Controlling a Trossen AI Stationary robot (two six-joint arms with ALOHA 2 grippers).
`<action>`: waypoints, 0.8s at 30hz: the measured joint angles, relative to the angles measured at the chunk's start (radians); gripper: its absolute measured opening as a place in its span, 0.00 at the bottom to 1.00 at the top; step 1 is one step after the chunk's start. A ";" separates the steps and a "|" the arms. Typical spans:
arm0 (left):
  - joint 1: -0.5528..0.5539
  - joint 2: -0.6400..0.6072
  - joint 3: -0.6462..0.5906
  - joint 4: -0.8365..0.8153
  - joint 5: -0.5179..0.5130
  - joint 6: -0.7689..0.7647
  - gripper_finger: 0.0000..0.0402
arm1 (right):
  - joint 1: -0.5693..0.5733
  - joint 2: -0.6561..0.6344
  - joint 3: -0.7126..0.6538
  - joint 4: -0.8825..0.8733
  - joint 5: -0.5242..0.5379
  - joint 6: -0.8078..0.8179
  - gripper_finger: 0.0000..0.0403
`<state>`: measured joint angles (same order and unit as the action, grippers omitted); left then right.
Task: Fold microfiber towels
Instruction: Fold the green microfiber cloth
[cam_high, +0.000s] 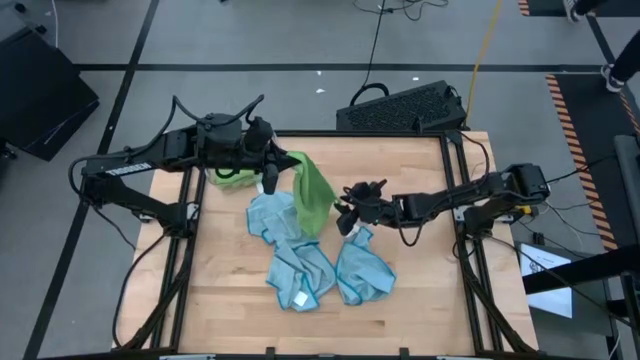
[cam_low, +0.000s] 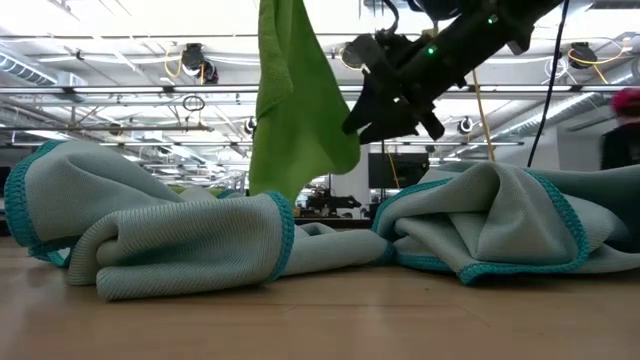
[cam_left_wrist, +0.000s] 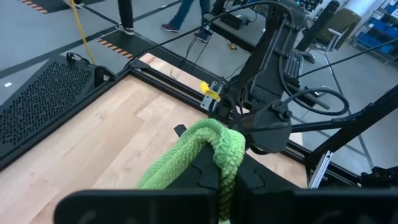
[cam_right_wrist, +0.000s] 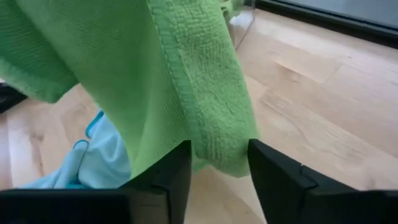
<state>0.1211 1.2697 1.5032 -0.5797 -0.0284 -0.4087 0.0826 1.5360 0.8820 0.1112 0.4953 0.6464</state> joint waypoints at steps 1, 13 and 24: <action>0.000 0.000 0.000 0.000 0.000 0.007 0.03 | -0.004 0.000 0.000 0.000 0.000 0.000 0.34; -0.001 0.000 0.000 0.000 0.001 0.011 0.03 | -0.095 0.000 -0.001 -0.008 0.003 0.023 0.30; 0.000 0.000 0.000 0.000 0.002 0.026 0.04 | -0.148 0.032 -0.002 0.084 -0.108 -0.138 0.14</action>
<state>0.1211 1.2697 1.5032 -0.5794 -0.0264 -0.3828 -0.0658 1.5680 0.8802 0.1955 0.3870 0.5086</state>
